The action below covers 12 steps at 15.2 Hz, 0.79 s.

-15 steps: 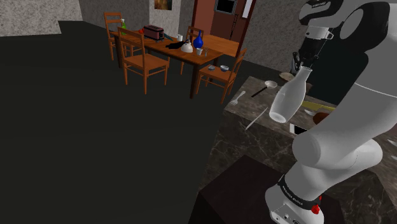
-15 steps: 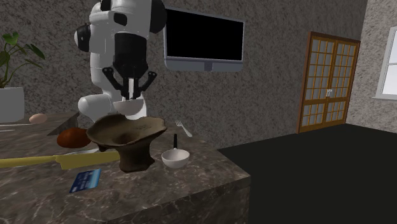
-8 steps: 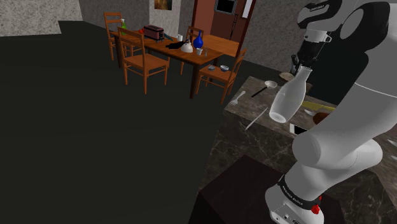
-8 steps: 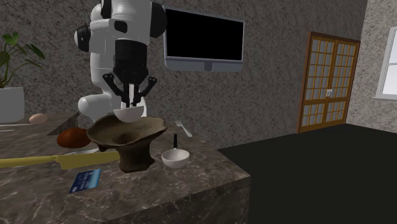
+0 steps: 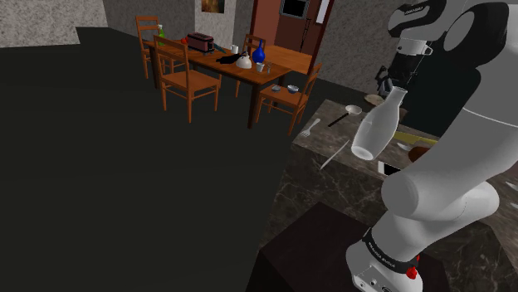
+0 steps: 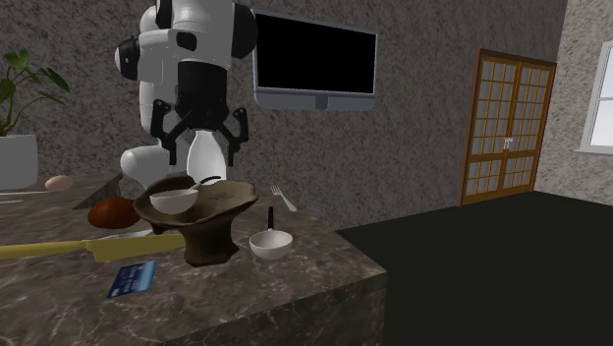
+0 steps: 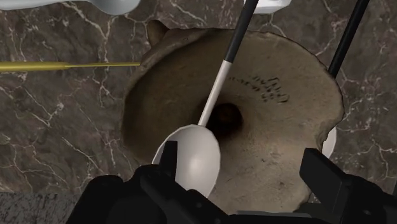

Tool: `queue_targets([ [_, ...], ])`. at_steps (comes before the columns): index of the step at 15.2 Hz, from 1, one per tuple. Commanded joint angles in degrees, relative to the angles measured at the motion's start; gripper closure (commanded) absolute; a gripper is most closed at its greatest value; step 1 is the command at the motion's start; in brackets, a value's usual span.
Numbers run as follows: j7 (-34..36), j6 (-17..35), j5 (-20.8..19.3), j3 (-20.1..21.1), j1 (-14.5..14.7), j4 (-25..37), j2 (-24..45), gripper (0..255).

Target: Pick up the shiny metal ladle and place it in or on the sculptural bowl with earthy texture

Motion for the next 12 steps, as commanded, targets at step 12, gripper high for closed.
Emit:
queue_targets([
  [12, -0.4, -7.6, 0.5, 0.0, -0.1, 8.8, 1.2, 0],
])
